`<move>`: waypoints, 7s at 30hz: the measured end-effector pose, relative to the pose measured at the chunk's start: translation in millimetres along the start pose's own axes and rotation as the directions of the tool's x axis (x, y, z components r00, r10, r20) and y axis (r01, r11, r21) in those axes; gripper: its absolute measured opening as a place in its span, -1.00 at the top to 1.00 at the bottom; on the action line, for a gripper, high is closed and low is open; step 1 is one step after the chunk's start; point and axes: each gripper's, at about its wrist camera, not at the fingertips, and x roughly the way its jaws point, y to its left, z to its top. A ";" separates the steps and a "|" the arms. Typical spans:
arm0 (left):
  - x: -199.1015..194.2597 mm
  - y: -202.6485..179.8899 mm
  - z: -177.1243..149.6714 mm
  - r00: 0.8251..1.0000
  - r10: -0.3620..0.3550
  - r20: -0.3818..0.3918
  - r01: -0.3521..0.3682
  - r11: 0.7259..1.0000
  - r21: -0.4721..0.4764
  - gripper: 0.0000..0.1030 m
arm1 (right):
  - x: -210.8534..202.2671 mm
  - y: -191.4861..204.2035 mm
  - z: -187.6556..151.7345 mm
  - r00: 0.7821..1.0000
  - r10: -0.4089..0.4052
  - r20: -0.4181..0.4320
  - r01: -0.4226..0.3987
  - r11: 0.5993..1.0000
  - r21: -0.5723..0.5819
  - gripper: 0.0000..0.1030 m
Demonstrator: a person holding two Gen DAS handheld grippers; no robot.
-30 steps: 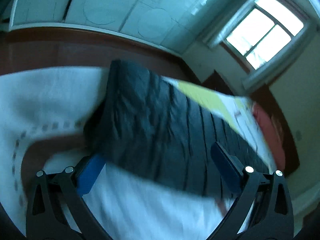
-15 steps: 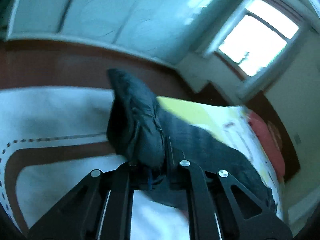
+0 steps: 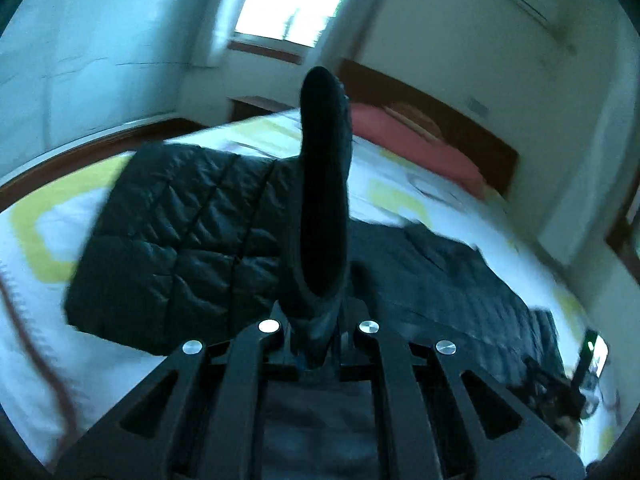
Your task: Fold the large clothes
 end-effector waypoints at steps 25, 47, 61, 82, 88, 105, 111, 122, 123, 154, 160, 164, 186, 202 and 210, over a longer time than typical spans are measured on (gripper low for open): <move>-6.1 -119.1 -86.1 0.982 -0.094 -0.161 0.137 0.950 0.282 -0.46 | -42.6 13.6 9.8 0.994 0.109 0.010 -0.110 0.991 0.070 -0.49; -50.6 22.7 -50.4 0.995 0.078 -0.063 -0.064 0.979 0.192 -0.49 | -55.3 111.0 26.3 0.984 0.179 -0.013 -0.180 0.982 -0.062 0.63; -6.4 -1.1 -52.0 0.988 0.101 -0.115 -0.068 0.964 0.258 -0.49 | -6.1 7.8 17.7 0.998 0.008 -0.069 -0.010 1.000 -0.020 0.50; 105.8 17.5 -13.7 0.944 0.218 -0.249 -0.162 0.960 0.227 -0.36 | 2.7 49.0 33.7 0.994 0.054 -0.093 -0.055 0.998 -0.008 -0.12; 57.1 0.2 17.3 0.976 0.214 -0.024 -0.205 0.957 0.207 -0.37 | -13.8 62.8 54.5 0.997 0.079 0.015 -0.079 0.997 -0.003 -0.12; 126.9 23.3 -12.2 0.944 0.188 -0.272 -0.144 0.974 0.174 -0.54 | 13.2 74.9 19.7 0.999 0.028 -0.041 -0.032 0.996 -0.084 -0.24; 84.0 41.7 -4.0 0.954 0.099 -0.282 -0.078 0.993 0.083 -0.54 | -22.9 43.7 19.6 0.994 0.096 -0.055 -0.095 0.995 0.029 -0.24; -48.3 139.7 -73.3 0.919 -0.039 -0.393 -0.037 0.982 -0.185 -0.54 | -131.3 -63.7 -81.5 0.990 0.091 -0.106 -0.072 0.983 0.166 -0.25; -64.0 146.4 -81.4 0.917 -0.053 -0.395 -0.033 0.977 -0.209 -0.54 | -138.3 -71.1 -89.7 0.990 0.089 -0.109 -0.069 0.982 0.175 -0.25; -187.8 152.5 -199.5 0.868 -0.404 -0.288 0.183 0.801 -0.571 -0.22 | -252.4 -120.9 -271.1 0.815 0.578 -0.039 -0.482 0.714 0.508 -0.24; -183.6 157.1 -199.8 0.886 -0.368 -0.281 0.152 0.805 -0.573 -0.22 | -244.3 -119.4 -269.2 0.811 0.584 -0.030 -0.485 0.699 0.525 -0.05; -187.4 154.0 -197.8 0.889 -0.356 -0.289 0.154 0.825 -0.544 -0.22 | -241.1 -120.1 -267.5 0.807 0.590 -0.034 -0.487 0.697 0.526 0.01; -182.4 129.9 -199.1 0.875 -0.337 -0.347 0.200 0.905 -0.375 0.10 | -238.4 -111.5 -272.1 0.779 0.623 -0.074 -0.522 0.709 0.475 0.51; -239.7 104.0 -128.3 0.858 -0.503 -0.105 0.427 0.813 -0.396 0.82 | -300.7 -107.0 -224.3 0.700 0.696 0.161 -0.694 0.610 0.381 0.66; -300.1 93.0 -93.7 0.832 -0.554 0.034 0.530 0.775 -0.345 0.83 | -361.6 -110.2 -192.3 0.617 0.726 0.303 -0.786 0.551 0.280 0.67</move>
